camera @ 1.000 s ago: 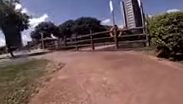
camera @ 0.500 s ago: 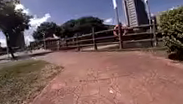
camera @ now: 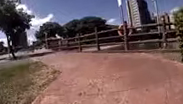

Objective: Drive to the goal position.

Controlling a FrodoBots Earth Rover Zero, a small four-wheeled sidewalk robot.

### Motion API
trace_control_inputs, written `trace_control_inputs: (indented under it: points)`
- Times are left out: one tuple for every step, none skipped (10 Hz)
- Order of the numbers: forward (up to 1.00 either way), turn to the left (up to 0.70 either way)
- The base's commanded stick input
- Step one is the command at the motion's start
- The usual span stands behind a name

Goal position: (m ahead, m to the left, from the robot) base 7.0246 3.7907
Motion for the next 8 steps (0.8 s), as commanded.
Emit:
trace_control_inputs:
  points:
    - [0.85, 0.00]
    - [0.85, 0.00]
    - [0.85, 0.00]
    - [0.85, 0.00]
    - [0.85, 0.00]
    - [0.85, 0.00]
    - [0.85, 0.00]
    - [0.85, 0.00]
